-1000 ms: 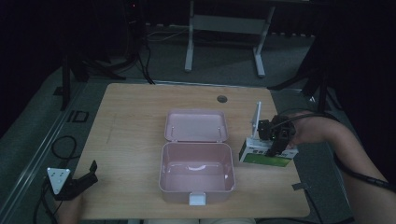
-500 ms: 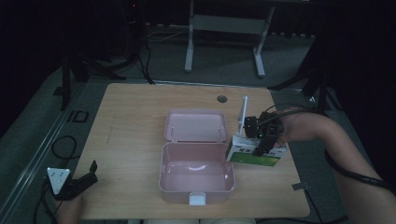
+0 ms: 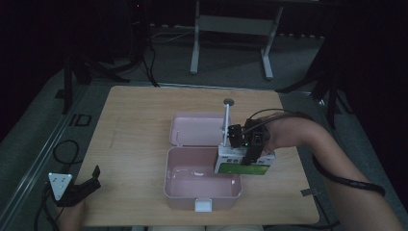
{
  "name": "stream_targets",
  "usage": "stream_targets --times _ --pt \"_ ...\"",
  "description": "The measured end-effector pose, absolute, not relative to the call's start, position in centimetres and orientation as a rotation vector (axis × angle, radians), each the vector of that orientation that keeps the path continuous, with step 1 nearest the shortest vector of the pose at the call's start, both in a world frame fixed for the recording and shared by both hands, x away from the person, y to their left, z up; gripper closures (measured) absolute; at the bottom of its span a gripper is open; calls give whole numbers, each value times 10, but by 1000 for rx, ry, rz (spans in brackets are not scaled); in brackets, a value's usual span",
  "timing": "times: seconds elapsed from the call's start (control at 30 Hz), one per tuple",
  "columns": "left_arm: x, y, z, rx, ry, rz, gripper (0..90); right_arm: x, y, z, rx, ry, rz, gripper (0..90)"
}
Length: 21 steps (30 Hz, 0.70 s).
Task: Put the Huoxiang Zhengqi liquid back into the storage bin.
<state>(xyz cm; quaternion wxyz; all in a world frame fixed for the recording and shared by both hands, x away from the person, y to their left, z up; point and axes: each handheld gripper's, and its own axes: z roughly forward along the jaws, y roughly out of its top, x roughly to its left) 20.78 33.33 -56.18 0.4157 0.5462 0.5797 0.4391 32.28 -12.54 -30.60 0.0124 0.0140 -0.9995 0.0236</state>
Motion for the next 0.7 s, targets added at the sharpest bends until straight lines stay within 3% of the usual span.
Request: stream_targets --times 0.7 --pt "208 333 -562 1375 1450 1098 17 306 -56 -331 172 -3074 77 619"
